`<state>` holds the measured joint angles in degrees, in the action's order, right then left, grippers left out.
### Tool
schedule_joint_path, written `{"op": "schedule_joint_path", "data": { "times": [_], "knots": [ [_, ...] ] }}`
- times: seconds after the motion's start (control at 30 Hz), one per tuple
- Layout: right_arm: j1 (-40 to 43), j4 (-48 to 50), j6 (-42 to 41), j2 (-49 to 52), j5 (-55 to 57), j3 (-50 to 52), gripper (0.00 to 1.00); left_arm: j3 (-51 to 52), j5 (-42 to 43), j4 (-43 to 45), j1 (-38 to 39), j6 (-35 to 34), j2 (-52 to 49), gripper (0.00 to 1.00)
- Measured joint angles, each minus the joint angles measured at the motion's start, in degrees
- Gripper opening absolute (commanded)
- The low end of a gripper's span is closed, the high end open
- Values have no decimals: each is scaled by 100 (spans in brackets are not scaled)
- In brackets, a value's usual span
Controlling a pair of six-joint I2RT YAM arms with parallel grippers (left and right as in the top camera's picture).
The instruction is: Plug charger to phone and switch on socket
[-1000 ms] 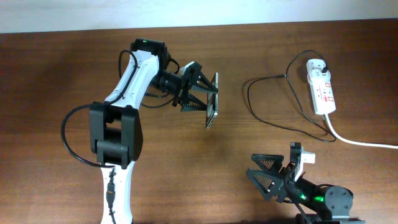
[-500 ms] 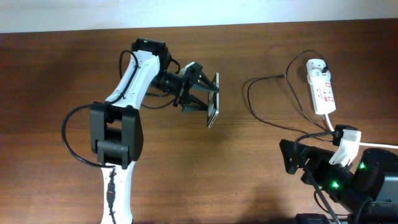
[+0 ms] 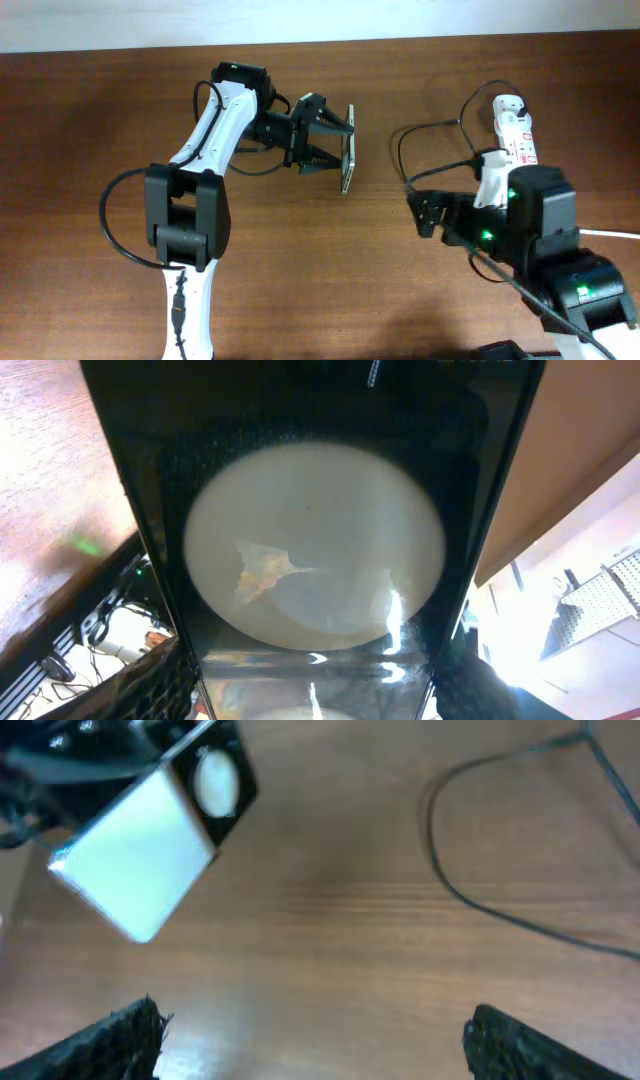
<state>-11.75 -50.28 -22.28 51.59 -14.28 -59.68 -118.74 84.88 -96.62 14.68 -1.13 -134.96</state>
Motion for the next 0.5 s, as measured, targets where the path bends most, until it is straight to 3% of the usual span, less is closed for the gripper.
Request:
{"op": "schedule_joint_path", "data": {
  "times": [0.07, 0.17, 0.23, 0.37, 0.5],
  "knots": [
    [-1314, 470, -326, 114, 1182, -17, 99, 0, 7, 9, 0, -2, 0, 70],
    [-2369, 1117, -588, 682, 2107, -46, 96, 0, 2, -4, 0, -2, 0, 70],
    [-2702, 1401, -782, 1150, 2500, -44, 96, 0, 0, 0, 0, -2, 0, 70],
    [-2752, 1410, -1427, 1180, 3167, -44, 96, 0, 0, -2, 0, -2, 0, 70],
    [-2752, 1685, -1550, 1307, 3333, -44, 96, 0, 0, -2, 0, -2, 0, 70]
  ]
}}
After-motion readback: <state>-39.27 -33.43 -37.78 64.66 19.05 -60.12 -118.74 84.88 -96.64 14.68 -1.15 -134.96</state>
